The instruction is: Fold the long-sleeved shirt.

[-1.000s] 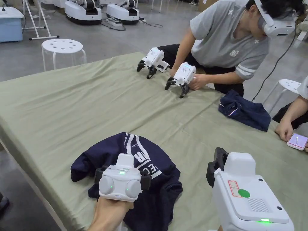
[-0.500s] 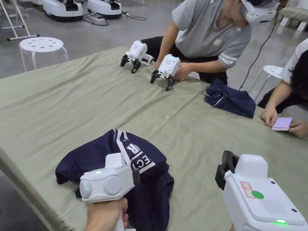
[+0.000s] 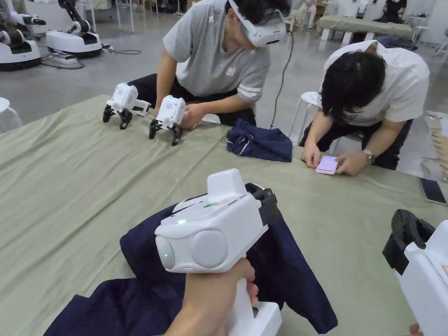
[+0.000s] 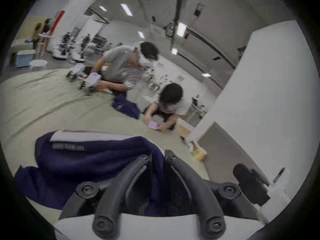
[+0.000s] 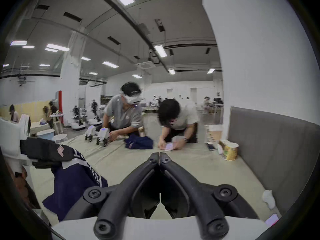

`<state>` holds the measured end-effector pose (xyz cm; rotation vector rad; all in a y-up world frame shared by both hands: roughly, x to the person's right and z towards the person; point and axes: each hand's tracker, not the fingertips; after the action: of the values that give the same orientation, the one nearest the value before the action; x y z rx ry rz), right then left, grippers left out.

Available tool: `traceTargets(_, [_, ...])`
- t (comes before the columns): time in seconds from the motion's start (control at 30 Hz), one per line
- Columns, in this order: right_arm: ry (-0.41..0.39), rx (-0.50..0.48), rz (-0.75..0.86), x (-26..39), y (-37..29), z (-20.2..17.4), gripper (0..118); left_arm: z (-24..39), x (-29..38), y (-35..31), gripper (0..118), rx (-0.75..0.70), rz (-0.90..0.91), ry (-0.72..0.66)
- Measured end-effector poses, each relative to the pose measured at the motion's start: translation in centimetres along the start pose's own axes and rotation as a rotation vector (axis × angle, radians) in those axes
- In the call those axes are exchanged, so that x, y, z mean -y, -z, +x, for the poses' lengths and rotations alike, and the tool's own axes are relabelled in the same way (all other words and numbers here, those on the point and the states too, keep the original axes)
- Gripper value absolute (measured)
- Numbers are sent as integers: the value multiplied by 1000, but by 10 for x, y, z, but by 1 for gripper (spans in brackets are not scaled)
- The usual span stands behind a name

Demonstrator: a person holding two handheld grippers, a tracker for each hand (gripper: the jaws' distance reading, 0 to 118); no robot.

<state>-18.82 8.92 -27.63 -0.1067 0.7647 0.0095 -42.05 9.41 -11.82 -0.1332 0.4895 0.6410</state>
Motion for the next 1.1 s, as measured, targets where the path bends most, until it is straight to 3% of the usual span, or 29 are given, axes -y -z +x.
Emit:
traceTargets(0.23, [9,197,0,3,-40,93,0,92,100,65,18,116,-196,80])
traceTargets(0.37, [11,259,-47,19,-54,123,0,113,195,118,17,-35,-340,370])
traceTargets(0.5, [18,286,-86,36,-63,136,0,96,276,149,18,-136,-625,475])
traceTargets(0.53, [17,289,-92,40,-65,138,0,93,289,150,22,-178,-648,536])
traceTargets(0.6, [14,292,-106,46,-67,141,0,88,292,139,37,-160,-573,507])
traceTargets(0.67, [14,294,-113,50,-67,142,0,90,280,129,87,-80,-559,529])
traceTargets(0.7, [22,294,-119,51,-66,141,0,94,276,126,107,-56,-587,544])
traceTargets(0.77, [36,283,-125,55,-64,139,0,97,255,114,106,-28,-605,507])
traceTargets(0.93, [43,250,-137,59,-63,128,0,82,196,53,109,103,-443,469])
traceTargets(1.1, [34,218,-153,67,-67,112,0,23,150,13,111,-12,-328,475])
